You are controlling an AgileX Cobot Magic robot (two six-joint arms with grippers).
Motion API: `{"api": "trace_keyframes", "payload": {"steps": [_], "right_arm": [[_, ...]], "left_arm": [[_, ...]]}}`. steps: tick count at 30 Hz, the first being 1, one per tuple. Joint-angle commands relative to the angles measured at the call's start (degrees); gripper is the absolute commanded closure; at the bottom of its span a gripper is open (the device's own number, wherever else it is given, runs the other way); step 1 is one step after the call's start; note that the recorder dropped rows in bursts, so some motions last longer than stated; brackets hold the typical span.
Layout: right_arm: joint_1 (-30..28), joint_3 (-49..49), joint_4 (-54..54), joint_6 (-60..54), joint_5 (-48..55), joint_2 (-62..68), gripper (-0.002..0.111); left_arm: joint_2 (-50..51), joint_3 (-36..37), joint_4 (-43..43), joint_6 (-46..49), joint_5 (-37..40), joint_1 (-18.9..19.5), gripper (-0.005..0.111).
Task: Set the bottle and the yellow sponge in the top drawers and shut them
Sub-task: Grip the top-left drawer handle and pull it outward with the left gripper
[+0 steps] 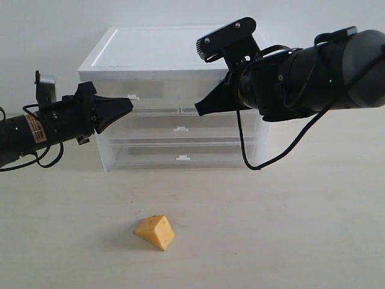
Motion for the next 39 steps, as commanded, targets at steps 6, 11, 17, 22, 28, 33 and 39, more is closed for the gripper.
{"api": "trace_keyframes", "payload": {"steps": [6, 11, 17, 22, 28, 33, 39], "right_arm": [[-0.10, -0.32, -0.37, -0.05, 0.56, 0.04, 0.108], [-0.10, -0.22, -0.37, -0.05, -0.07, 0.04, 0.108], [-0.10, -0.22, -0.37, -0.05, -0.07, 0.04, 0.108], [-0.10, -0.22, -0.37, -0.05, -0.07, 0.04, 0.108], [-0.10, -0.22, -0.37, -0.05, 0.07, 0.04, 0.108], [-0.10, -0.22, -0.37, 0.93, -0.31, 0.04, 0.108], [-0.10, -0.22, -0.66, 1.16, -1.00, 0.04, 0.108]], "left_arm": [[-0.34, -3.61, -0.40, -3.83, 3.72, 0.05, 0.050], [-0.34, -5.71, 0.40, -3.99, 1.70, 0.05, 0.070], [-0.34, -5.74, 0.33, -1.84, 1.86, 0.05, 0.103], [-0.34, -5.62, 3.13, -2.01, -2.32, 0.05, 0.103], [-0.34, -3.16, 4.45, -2.42, -5.13, 0.05, 0.103], [-0.60, -0.89, 5.38, -2.30, -5.13, 0.05, 0.103], [-3.71, 3.47, 6.66, -1.40, -5.13, 0.05, 0.103]]}}
